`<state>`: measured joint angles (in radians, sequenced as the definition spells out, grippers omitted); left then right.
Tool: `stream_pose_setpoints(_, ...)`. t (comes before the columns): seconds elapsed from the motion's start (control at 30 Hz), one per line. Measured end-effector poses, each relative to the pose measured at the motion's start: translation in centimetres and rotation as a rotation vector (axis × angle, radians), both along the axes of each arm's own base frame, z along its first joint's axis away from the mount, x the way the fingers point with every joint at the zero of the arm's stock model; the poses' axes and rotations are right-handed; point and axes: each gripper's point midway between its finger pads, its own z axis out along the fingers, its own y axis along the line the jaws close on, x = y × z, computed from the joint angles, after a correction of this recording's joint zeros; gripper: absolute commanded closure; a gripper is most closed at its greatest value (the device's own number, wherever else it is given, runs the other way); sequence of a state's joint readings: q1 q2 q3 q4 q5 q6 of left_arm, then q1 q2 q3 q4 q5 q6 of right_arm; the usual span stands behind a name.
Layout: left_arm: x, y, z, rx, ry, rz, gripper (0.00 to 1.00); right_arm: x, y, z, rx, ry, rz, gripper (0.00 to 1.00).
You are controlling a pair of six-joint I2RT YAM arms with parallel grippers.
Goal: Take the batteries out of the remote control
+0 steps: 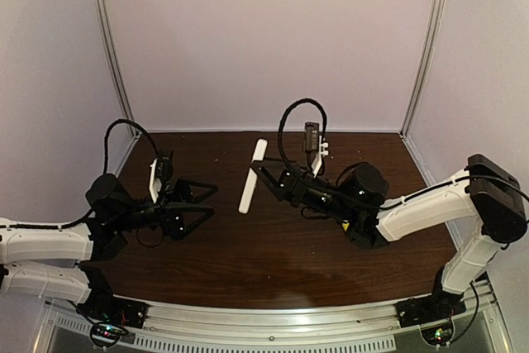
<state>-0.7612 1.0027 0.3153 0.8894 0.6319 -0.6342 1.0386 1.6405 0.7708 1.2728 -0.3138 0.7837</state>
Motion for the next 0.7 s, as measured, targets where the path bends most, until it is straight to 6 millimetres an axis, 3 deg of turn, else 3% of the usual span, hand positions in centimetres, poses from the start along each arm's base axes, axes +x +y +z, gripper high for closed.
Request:
stream_pose_setpoints(0.33,-1.0,-1.3,-1.2,0.031,0.043,-0.078,0.03,-2.3,0.9,1.5,0.03,-0.069,0.051,0.64)
stream_pose_setpoints(0.7,-2.8,-3.1,-0.5,0.031,0.035,-0.166,0.03,-3.3,2.3,-0.1,-0.001,-0.064,0.08,0.65)
